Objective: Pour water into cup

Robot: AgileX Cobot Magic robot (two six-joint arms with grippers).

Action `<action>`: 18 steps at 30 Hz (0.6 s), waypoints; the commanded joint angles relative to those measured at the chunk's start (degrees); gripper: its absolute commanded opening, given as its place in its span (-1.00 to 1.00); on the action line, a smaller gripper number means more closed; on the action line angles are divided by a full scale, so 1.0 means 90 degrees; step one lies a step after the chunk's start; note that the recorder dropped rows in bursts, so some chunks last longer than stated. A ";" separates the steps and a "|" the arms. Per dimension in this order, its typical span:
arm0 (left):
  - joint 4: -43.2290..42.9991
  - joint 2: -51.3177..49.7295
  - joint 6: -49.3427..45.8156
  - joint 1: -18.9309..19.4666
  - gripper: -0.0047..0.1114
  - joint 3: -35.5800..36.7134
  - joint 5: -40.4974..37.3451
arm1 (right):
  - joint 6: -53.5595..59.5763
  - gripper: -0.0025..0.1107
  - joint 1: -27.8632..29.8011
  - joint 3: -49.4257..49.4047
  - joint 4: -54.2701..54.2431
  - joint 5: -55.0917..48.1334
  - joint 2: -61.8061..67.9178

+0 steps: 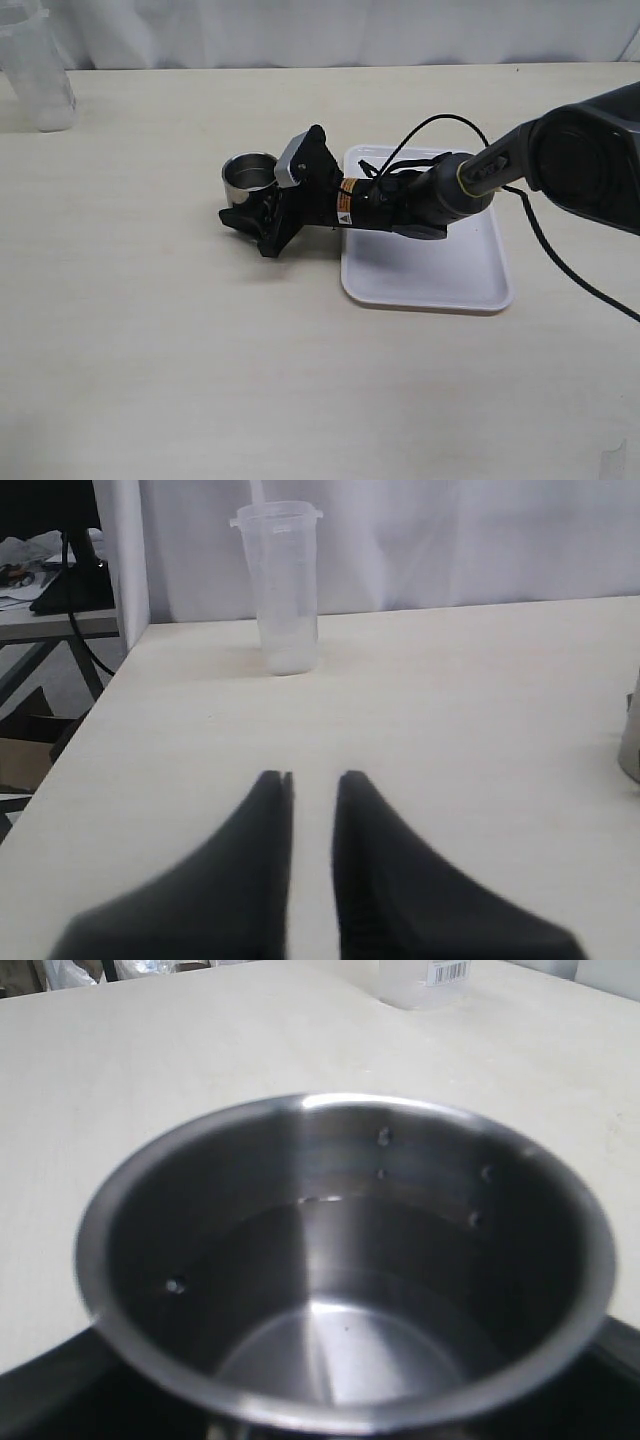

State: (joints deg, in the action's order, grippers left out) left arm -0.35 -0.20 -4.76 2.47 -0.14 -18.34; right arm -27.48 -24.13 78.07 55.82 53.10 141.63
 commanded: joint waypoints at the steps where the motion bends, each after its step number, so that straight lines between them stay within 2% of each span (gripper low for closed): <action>1: 0.0039 0.0023 0.0029 -0.0059 -0.92 0.0016 0.0018 | -0.0035 -0.88 -0.0001 -0.0018 0.0038 -0.0235 0.0053; 18: 0.0039 0.0023 0.0029 -0.0059 -0.92 0.0016 0.0071 | -0.0035 -0.88 -0.0001 -0.0018 0.0038 -0.0235 0.0053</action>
State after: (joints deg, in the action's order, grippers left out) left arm 0.00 -0.20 -4.76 2.47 -0.14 -18.34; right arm -27.48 -24.13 78.07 55.82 53.10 141.63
